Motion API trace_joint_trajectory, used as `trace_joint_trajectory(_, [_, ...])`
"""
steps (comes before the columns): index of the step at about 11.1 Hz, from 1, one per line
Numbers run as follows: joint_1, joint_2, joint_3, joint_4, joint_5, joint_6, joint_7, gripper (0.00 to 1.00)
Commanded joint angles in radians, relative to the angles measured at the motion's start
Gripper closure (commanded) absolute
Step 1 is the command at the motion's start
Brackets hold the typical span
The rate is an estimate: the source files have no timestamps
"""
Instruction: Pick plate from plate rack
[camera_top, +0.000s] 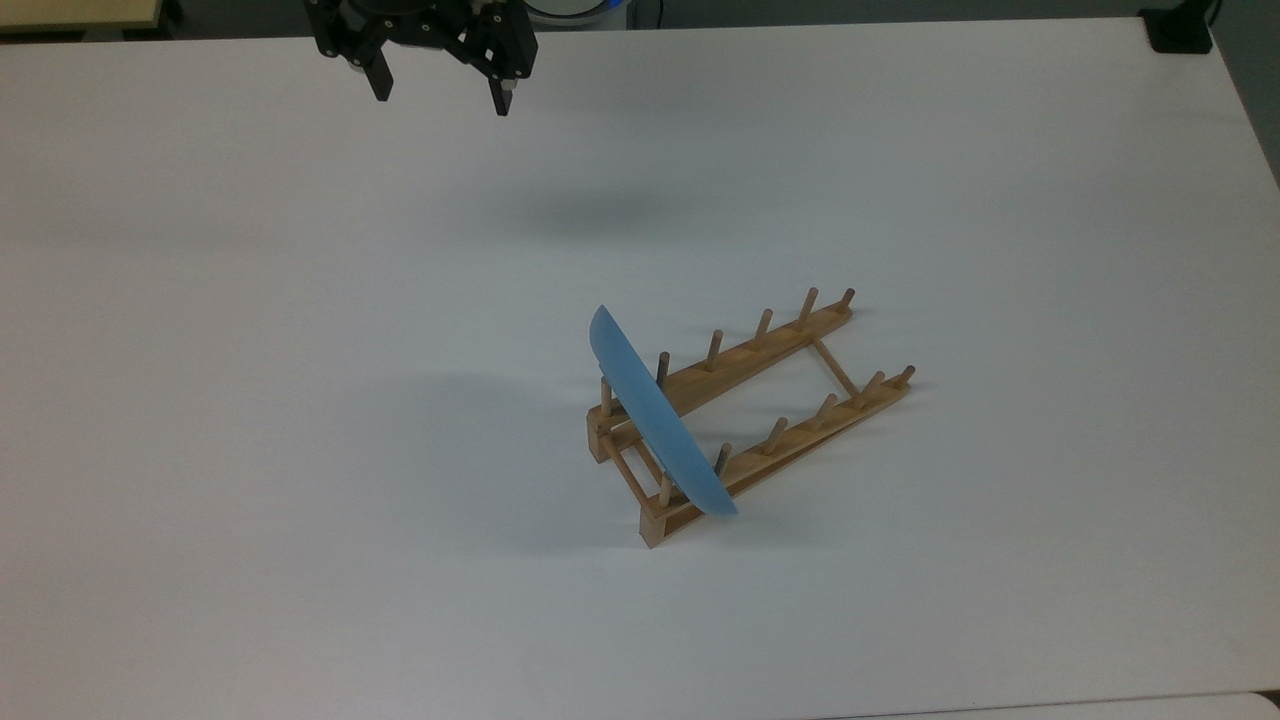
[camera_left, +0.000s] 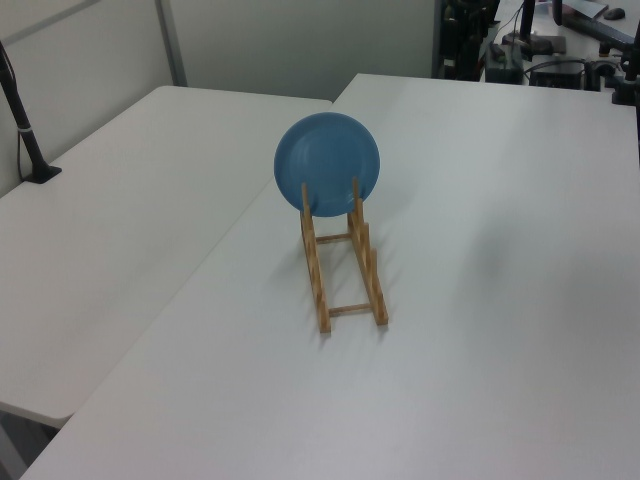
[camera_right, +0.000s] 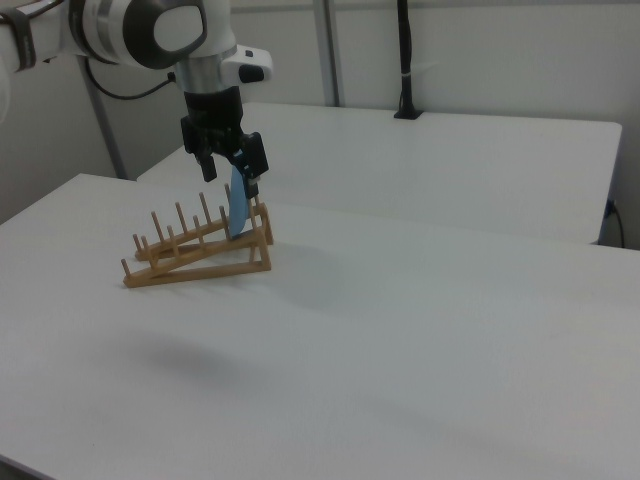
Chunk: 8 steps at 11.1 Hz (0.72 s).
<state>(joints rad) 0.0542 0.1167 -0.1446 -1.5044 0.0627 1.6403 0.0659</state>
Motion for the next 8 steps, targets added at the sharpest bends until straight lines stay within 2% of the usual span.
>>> trace_joint_trajectory(1, [0.007,-0.017,-0.01,-0.017,-0.042,0.021,-0.018,0.0])
trace_joint_trajectory(8, [0.009,-0.011,-0.01,-0.017,-0.053,0.027,-0.018,0.0])
